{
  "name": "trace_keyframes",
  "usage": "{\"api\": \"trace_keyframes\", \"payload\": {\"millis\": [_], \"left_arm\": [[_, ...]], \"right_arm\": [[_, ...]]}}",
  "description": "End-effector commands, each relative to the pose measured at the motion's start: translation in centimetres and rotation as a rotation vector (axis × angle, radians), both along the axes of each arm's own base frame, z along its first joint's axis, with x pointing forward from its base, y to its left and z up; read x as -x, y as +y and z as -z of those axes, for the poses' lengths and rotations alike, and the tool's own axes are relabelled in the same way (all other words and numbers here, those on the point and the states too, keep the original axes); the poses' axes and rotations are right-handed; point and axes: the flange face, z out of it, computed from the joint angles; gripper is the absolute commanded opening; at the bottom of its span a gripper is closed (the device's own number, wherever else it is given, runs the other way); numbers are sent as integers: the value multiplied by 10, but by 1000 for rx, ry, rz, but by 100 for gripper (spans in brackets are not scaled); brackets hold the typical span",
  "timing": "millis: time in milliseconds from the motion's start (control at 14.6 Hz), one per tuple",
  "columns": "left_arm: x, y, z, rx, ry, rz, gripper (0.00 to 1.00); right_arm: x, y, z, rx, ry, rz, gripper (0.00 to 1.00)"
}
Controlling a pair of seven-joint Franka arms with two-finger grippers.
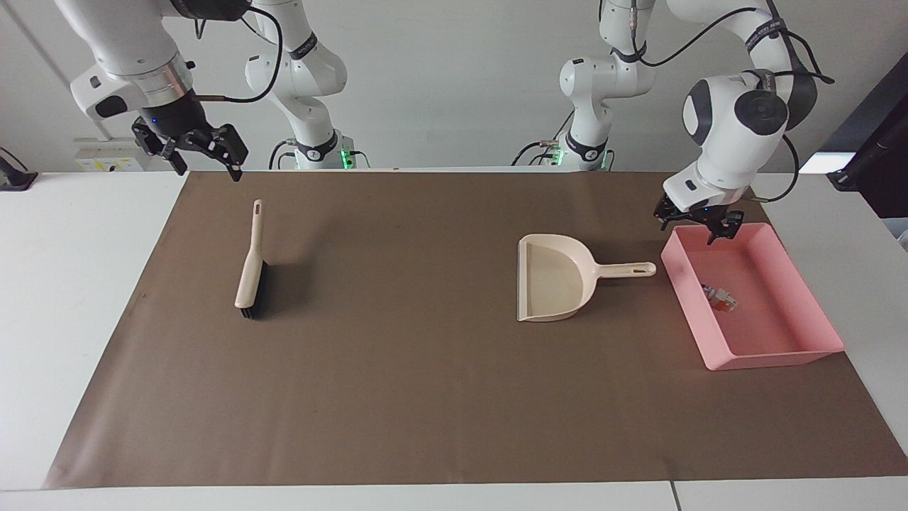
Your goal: Clean e-waste and dump in bin
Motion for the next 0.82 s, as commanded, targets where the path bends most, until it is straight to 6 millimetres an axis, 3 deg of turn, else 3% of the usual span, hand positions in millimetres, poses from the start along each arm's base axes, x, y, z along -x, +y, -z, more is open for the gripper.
{"api": "trace_keyframes", "payload": {"millis": [0, 343, 754], "left_arm": [[-5, 10, -41, 32, -26, -166, 98], [-19, 24, -111, 66, -49, -342, 98], [-25, 30, -149, 110, -42, -375, 98]], "right_arm": [[4, -2, 3, -36, -11, -23, 99], [-18, -3, 0, 19, 9, -36, 99], [-9, -3, 10, -31, 12, -15, 99]]}}
